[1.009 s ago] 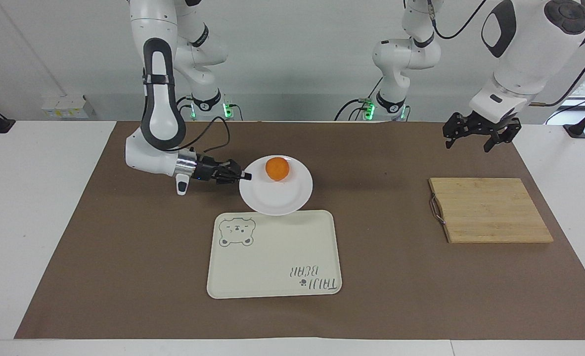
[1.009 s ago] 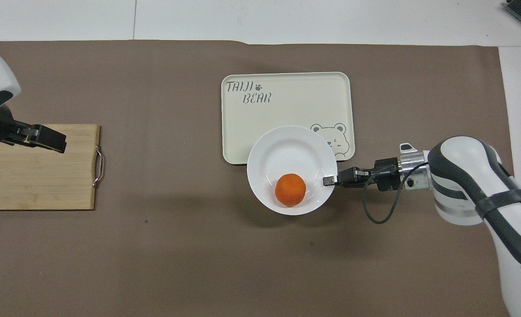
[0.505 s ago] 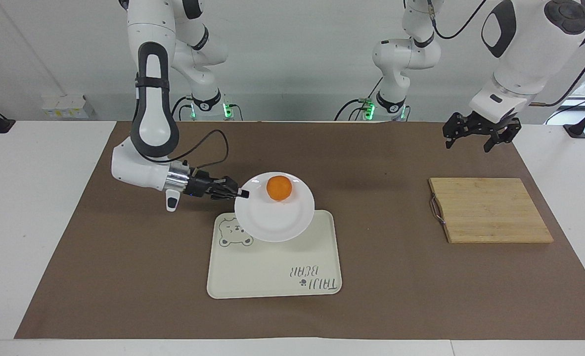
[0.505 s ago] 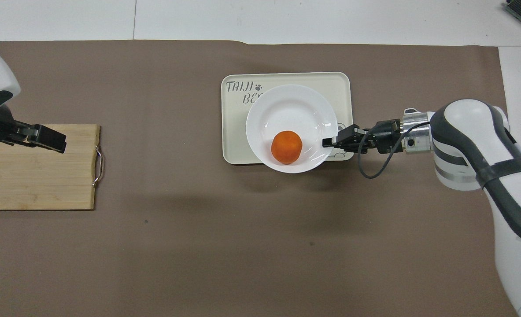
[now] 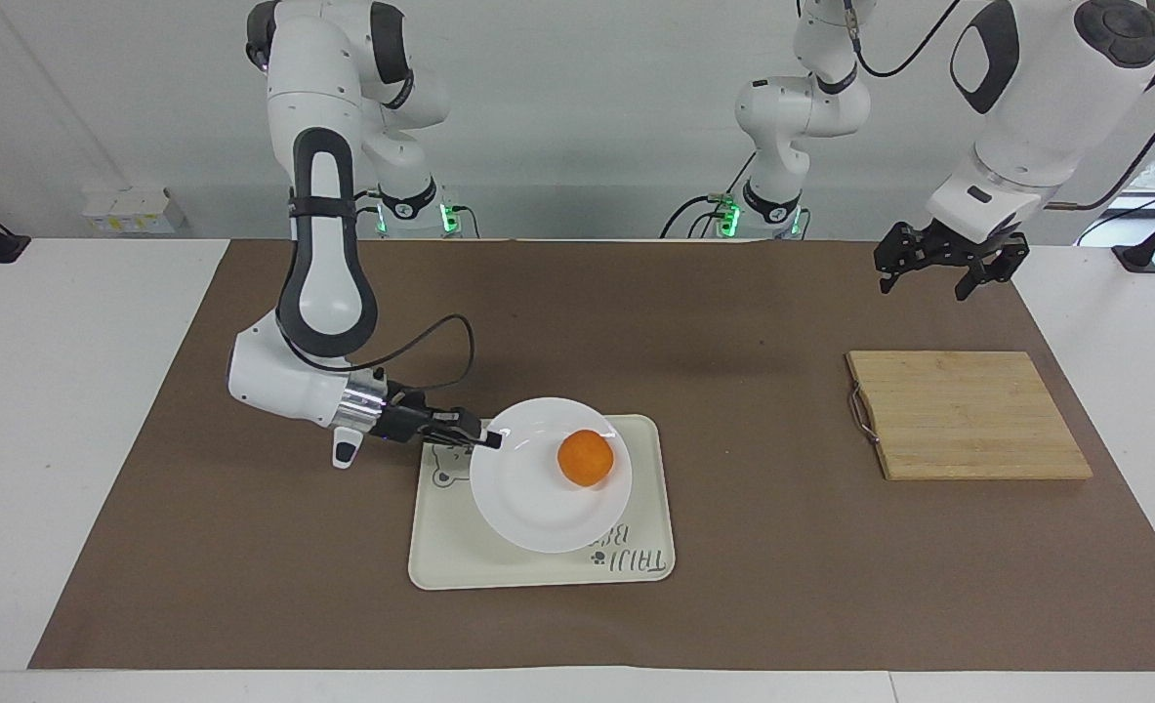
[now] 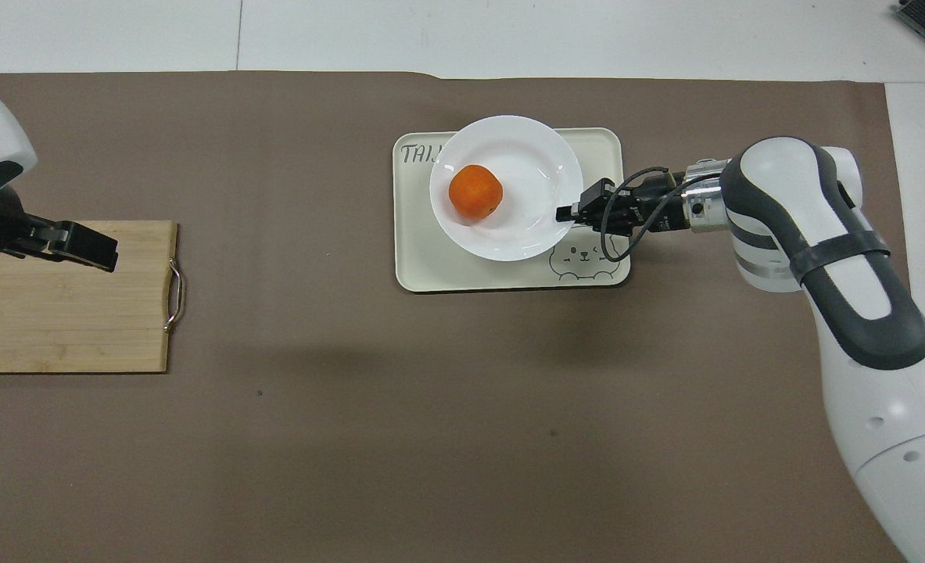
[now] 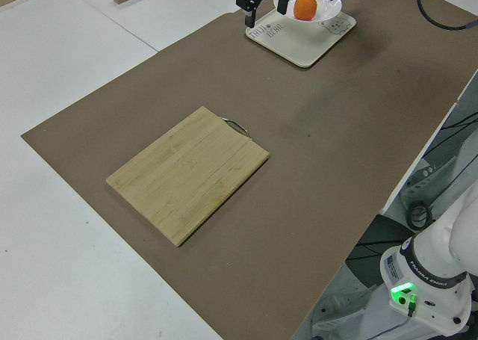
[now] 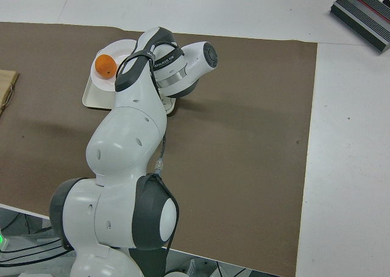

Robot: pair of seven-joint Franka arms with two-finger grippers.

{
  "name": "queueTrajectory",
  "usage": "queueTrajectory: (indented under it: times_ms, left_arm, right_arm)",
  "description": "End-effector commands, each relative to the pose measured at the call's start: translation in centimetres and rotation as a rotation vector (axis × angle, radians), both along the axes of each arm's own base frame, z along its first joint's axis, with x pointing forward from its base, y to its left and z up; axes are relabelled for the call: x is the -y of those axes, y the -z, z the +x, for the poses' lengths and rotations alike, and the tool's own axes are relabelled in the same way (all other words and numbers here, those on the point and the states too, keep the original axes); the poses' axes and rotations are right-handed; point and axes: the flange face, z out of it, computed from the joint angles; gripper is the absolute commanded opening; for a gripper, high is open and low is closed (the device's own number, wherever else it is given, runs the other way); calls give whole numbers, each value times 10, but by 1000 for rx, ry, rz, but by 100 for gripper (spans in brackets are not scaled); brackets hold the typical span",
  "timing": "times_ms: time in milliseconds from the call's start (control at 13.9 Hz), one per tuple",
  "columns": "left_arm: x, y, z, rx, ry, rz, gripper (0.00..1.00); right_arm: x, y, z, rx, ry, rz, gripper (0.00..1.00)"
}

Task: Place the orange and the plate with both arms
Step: 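Grip the plate rim with the right gripper and slide it onto the tray, then adjust the plate on the tray and open the right gripper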

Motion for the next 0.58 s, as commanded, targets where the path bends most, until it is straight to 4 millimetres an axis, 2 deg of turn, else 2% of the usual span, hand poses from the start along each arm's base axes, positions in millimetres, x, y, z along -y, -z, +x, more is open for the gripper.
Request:
queueTrajectory:
  times_ms: [0, 216, 360, 505]
  left_arm:
    - [-3, -3, 0, -4, 3, 12, 100]
    - [-3, -3, 0, -4, 3, 12, 100]
    - [-3, -3, 0, -4, 3, 12, 100]
    - [-3, -3, 0, -4, 3, 12, 100]
  right_arm:
    - [-1, 0, 11, 4, -6, -9, 0]
    - [-8, 10, 9, 44, -38, -12, 0]
    - [4, 17, 8, 76, -58, -18, 0]
    - [1, 24, 6, 77, -70, -20, 0]
